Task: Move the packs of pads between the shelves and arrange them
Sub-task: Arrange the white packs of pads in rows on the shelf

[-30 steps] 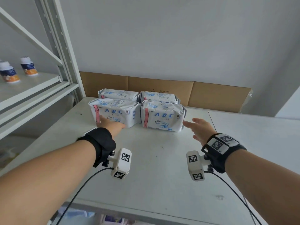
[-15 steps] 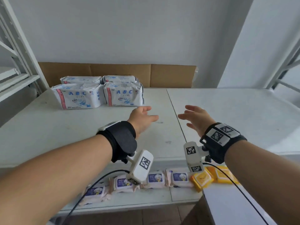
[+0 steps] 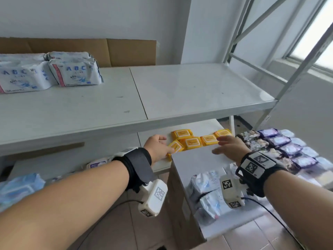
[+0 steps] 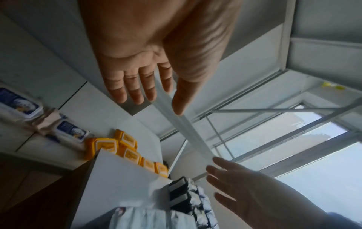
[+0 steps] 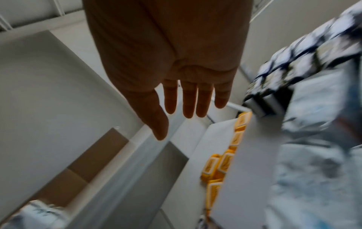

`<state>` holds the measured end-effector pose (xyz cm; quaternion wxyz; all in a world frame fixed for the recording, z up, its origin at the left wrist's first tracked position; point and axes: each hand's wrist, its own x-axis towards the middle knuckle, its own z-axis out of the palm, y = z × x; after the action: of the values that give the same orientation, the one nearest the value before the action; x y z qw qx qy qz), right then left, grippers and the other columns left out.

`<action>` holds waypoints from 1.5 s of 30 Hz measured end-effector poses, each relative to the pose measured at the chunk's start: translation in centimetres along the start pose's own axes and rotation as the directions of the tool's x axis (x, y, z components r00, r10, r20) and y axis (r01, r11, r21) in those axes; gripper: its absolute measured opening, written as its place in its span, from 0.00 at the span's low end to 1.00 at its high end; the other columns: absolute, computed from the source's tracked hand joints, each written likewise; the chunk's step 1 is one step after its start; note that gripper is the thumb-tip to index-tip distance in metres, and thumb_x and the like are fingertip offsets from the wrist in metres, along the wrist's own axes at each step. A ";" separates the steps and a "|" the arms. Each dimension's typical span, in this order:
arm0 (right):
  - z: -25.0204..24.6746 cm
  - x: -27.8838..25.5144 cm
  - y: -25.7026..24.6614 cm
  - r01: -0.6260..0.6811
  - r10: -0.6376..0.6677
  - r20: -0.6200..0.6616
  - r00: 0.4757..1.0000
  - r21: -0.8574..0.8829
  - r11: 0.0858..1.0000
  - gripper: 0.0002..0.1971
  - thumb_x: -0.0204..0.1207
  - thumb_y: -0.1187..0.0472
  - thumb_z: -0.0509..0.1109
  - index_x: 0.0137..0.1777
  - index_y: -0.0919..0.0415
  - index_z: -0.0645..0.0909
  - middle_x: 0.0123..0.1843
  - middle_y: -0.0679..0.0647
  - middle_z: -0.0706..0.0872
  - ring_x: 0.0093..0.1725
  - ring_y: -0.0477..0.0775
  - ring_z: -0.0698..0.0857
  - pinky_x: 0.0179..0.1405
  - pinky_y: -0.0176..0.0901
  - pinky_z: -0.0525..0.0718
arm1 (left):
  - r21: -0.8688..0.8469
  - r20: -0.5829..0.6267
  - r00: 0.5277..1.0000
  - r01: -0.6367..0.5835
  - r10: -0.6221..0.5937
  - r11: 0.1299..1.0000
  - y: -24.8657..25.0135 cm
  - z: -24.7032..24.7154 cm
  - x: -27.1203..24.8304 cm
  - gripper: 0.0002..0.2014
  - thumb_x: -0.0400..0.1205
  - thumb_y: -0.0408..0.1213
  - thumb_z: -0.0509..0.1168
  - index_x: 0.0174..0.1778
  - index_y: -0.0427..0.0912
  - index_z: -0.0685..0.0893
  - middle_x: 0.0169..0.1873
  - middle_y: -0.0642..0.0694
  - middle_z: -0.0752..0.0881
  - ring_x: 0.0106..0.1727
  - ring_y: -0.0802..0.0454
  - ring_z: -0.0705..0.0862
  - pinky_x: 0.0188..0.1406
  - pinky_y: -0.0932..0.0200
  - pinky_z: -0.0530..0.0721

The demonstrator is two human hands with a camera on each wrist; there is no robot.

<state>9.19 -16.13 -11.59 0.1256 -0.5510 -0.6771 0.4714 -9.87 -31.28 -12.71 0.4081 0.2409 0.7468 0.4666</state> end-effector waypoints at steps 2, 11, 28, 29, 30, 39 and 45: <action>-2.2 0.4 3.5 -0.059 0.057 -0.032 0.998 -0.082 0.995 0.33 0.64 0.75 0.79 0.71 0.67 0.76 0.69 0.65 0.80 0.65 0.61 0.80 0.64 0.48 0.78 | 0.049 -0.008 0.999 0.044 -0.044 0.998 -1.5 2.3 0.5 0.27 0.72 0.23 0.73 0.68 0.34 0.76 0.45 0.48 0.79 0.49 0.53 0.79 0.38 0.67 0.80; -10.8 6.3 14.4 -0.217 0.243 0.023 0.970 -0.376 0.901 0.34 0.64 0.71 0.80 0.73 0.68 0.74 0.70 0.62 0.80 0.67 0.59 0.79 0.57 0.39 0.77 | 0.310 -0.001 0.941 0.321 -0.338 0.895 -5.4 13.7 3.8 0.37 0.69 0.29 0.77 0.75 0.35 0.71 0.70 0.41 0.78 0.62 0.45 0.80 0.57 0.57 0.79; -11.5 17.4 18.3 -0.107 0.321 0.108 0.941 -0.805 0.584 0.45 0.64 0.65 0.81 0.78 0.60 0.60 0.73 0.61 0.66 0.71 0.63 0.72 0.68 0.56 0.78 | 0.590 -0.131 0.777 0.560 -0.615 0.582 -7.0 21.8 7.9 0.46 0.68 0.37 0.78 0.77 0.30 0.59 0.69 0.36 0.74 0.66 0.42 0.79 0.60 0.52 0.84; -11.2 17.6 18.4 -0.117 0.329 0.105 0.938 -0.800 0.588 0.45 0.63 0.66 0.81 0.78 0.58 0.60 0.73 0.61 0.64 0.70 0.64 0.73 0.67 0.58 0.79 | 0.595 -0.125 0.773 0.560 -0.622 0.576 -7.0 21.7 8.1 0.46 0.67 0.36 0.79 0.77 0.30 0.60 0.69 0.36 0.74 0.66 0.41 0.79 0.59 0.52 0.84; -10.9 17.7 18.3 -0.118 0.333 0.110 0.937 -0.795 0.594 0.46 0.62 0.67 0.82 0.77 0.56 0.61 0.73 0.61 0.63 0.69 0.65 0.74 0.66 0.59 0.79 | 0.600 -0.118 0.769 0.559 -0.628 0.572 -7.0 21.6 8.3 0.46 0.67 0.36 0.79 0.76 0.31 0.61 0.69 0.36 0.75 0.65 0.41 0.80 0.58 0.52 0.85; -9.8 19.4 17.7 -0.121 0.346 0.096 0.933 -0.822 0.556 0.52 0.59 0.65 0.84 0.80 0.55 0.55 0.73 0.62 0.62 0.69 0.67 0.74 0.65 0.61 0.80 | 0.693 -0.075 0.802 0.469 -0.592 0.548 -6.9 18.8 10.9 0.40 0.62 0.33 0.82 0.70 0.34 0.73 0.61 0.38 0.83 0.59 0.40 0.83 0.56 0.50 0.86; -9.4 20.5 17.8 -0.103 0.335 0.079 0.939 -0.865 0.492 0.48 0.61 0.68 0.82 0.78 0.57 0.57 0.71 0.65 0.65 0.67 0.68 0.76 0.66 0.63 0.79 | 0.752 -0.049 0.865 0.362 -0.500 0.552 -8.5 17.9 11.5 0.51 0.62 0.35 0.82 0.79 0.44 0.60 0.73 0.41 0.73 0.69 0.41 0.76 0.66 0.48 0.79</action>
<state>19.41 5.40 -27.68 -0.3020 -0.5630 -0.7536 0.1547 -1.12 -17.63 -28.83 0.4387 0.2327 0.8679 -0.0141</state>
